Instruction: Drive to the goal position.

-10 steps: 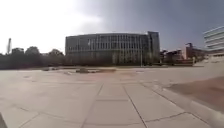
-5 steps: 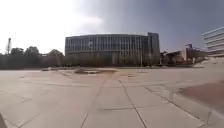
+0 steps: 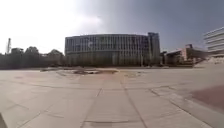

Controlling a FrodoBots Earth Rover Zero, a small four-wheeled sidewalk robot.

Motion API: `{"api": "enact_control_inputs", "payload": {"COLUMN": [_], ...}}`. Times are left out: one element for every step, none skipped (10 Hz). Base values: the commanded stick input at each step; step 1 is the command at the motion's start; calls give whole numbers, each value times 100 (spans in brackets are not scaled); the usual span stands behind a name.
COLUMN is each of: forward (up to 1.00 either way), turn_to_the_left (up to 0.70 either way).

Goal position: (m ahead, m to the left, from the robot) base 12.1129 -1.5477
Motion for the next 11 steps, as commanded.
{"api": "enact_control_inputs", "payload": {"forward": [70,70,70,70,70,70,70,70,70,70,70], "turn_to_the_left": [0,0,0,0,0,0,0,0,0,0,0]}}
